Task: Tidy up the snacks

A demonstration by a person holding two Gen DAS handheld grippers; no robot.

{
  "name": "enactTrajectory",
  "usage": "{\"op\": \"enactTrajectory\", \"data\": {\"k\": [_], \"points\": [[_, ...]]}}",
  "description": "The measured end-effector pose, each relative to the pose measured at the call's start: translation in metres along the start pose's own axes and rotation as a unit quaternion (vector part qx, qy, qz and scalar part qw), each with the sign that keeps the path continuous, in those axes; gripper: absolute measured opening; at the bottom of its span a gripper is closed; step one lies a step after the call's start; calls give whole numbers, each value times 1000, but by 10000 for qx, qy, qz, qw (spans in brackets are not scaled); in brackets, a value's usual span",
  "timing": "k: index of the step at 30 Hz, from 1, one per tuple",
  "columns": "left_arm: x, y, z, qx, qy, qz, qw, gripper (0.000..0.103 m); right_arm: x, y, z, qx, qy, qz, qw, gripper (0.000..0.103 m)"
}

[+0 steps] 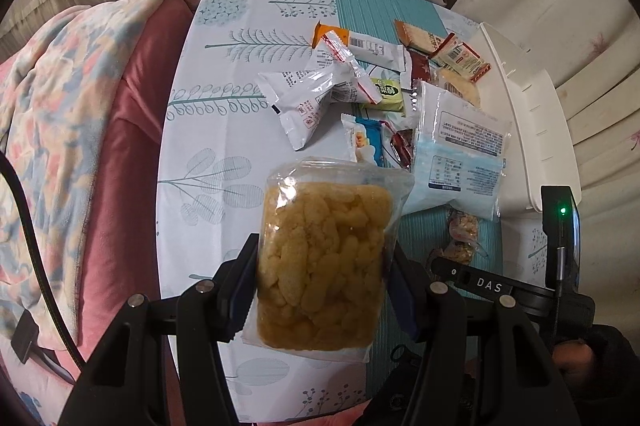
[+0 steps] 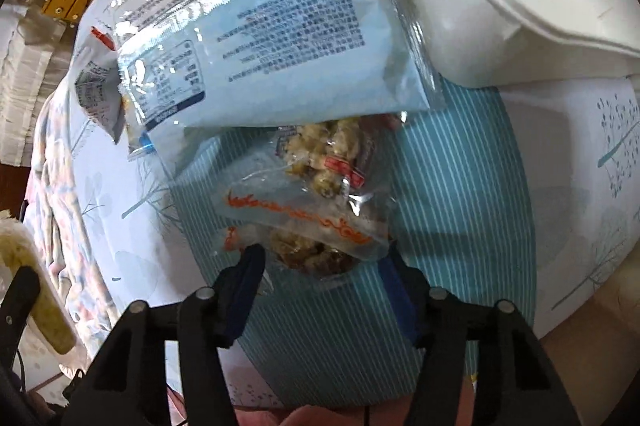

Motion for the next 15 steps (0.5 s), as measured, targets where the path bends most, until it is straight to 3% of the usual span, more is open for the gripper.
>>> {"op": "enactTrajectory", "data": {"k": [5,7,8,15], "points": [[9,2,0,14,-25,-86,10000,57,2,1,8,-70,200,37,9998,47],[14,4,-1,18,-47,-124,9999,57,7,2,15,-90,278,115,9995,27],[18,5,-1,31,-56,-152,9999,57,9,1,18,-105,384,144,9991,3],[40,4,1,86,-87,-229,9997,57,34,5,19,-397,770,156,9961,0]]}}
Point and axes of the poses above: each gripper's, at about its wrist camera, not at the fingertips, and z roughly against the way its jaws point, x to its right, y to its top, the point moved 1 cm from there along -z, roughly the way its jaws point, and after that the axes turned 11 degrees about -y, right-handed, at the moved point
